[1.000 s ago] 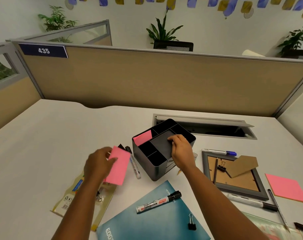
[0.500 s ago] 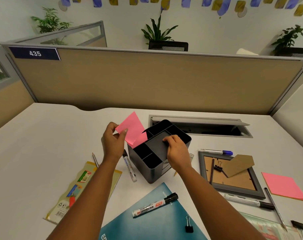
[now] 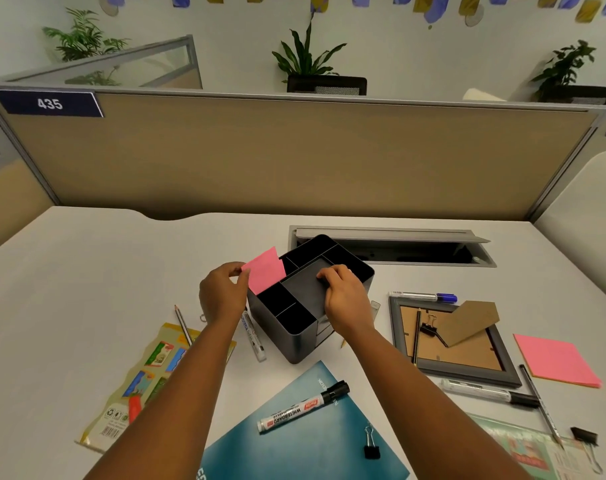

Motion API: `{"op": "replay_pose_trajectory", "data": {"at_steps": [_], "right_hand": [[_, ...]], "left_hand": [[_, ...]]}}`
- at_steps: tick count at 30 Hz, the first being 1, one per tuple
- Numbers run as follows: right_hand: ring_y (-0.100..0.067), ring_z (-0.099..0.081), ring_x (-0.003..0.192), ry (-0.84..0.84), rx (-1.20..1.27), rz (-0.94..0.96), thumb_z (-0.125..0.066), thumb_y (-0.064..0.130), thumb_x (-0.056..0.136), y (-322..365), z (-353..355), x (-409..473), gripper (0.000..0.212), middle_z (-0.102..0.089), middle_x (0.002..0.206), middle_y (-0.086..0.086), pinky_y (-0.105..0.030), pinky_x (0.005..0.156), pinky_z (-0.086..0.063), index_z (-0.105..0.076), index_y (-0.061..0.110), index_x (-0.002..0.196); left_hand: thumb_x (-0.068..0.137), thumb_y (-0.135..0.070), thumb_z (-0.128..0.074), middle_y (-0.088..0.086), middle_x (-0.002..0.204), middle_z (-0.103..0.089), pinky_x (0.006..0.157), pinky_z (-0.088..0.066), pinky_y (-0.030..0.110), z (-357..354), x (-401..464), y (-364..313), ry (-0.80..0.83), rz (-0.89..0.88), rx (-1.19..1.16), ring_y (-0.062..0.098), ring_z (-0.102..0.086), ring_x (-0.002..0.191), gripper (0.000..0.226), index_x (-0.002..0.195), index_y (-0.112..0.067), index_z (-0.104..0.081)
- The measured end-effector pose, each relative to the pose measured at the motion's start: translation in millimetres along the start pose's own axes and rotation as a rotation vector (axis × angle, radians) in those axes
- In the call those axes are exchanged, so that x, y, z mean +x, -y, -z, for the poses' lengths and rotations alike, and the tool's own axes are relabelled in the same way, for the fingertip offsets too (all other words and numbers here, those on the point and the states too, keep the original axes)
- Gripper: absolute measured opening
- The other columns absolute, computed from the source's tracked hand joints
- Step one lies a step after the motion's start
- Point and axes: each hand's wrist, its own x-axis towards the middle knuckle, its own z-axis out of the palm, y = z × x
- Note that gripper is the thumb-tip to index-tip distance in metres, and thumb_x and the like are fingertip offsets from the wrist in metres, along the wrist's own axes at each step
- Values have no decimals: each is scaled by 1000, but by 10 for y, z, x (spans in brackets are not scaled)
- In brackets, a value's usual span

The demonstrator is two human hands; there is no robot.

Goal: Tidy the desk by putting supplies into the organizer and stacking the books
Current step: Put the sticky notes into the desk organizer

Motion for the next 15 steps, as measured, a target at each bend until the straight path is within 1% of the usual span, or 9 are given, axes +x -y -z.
{"op": "replay_pose_trajectory", "data": {"at_steps": [2, 4, 6, 8, 10, 11, 12, 13, 15], "right_hand": [[-25, -46, 113, -11, -2, 11, -38, 11, 95, -12, -10, 0, 29, -52, 125, -11, -33, 93, -47, -53, 11, 120], [-25, -46, 112, -23, 6, 11, -38, 10, 95, -23, -18, 2, 29, -52, 124, -11, -34, 93, -47, -54, 10, 119], [-25, -48, 109, -32, 23, 25, -38, 10, 95, -31, -17, 12, 28, -54, 121, -11, -35, 92, -47, -55, 9, 117], [-21, -50, 105, -48, 107, 47, -40, 12, 95, -34, 22, -5, 26, -57, 117, -11, -33, 90, -47, -56, 9, 115], [-12, -50, 100, -133, 238, 36, -43, 15, 93, -66, 104, -90, 25, -58, 115, -10, -18, 85, -43, -55, 8, 114], [-9, -48, 99, -208, 272, 11, -44, 16, 92, -117, 156, -155, 25, -59, 114, -10, -11, 82, -39, -56, 8, 113], [-8, -48, 98, -283, 281, -31, -45, 16, 92, -200, 213, -233, 25, -60, 113, -10, -7, 80, -35, -57, 7, 112], [-9, -50, 98, -342, 275, -86, -46, 15, 92, -312, 275, -314, 24, -61, 112, -11, -7, 80, -34, -58, 6, 111], [-18, -55, 102, -405, 222, -207, -49, 10, 92, -599, 415, -471, 21, -61, 113, -14, -16, 83, -39, -59, 4, 109]], "left_hand": [[88, -18, -60, 14, 122, -65, 94, -48, 38, 16, -15, 11, -3, -10, -2, 31, -60, 113, 32, 117, -5, -63], [88, -17, -60, 15, 128, -61, 96, -47, 41, 10, -68, 3, -19, -80, 44, 32, -57, 117, 36, 123, -7, -59], [88, -14, -60, 15, 126, -61, 96, -49, 42, -26, -213, -19, -8, -226, 100, 31, -57, 116, 36, 123, -7, -58], [90, -18, -53, 13, 115, -67, 91, -53, 38, -93, -459, -12, 45, -449, 147, 27, -62, 105, 31, 117, -7, -62], [89, -24, -42, 10, 108, -68, 91, -49, 28, -150, -743, 45, 123, -587, 182, 24, -64, 100, 37, 112, -6, -65], [88, -24, -40, 9, 109, -68, 92, -47, 25, -172, -871, 93, 153, -618, 200, 24, -63, 101, 39, 112, -6, -65], [87, -23, -39, 10, 110, -67, 91, -48, 26, -193, -982, 144, 170, -638, 225, 25, -63, 103, 41, 113, -6, -65], [87, -22, -38, 11, 111, -67, 90, -50, 30, -211, -1063, 194, 186, -649, 255, 27, -63, 104, 42, 115, -5, -64], [86, -21, -37, 13, 112, -67, 88, -52, 38, -242, -1149, 263, 189, -654, 316, 31, -63, 108, 44, 118, -4, -62]]}}
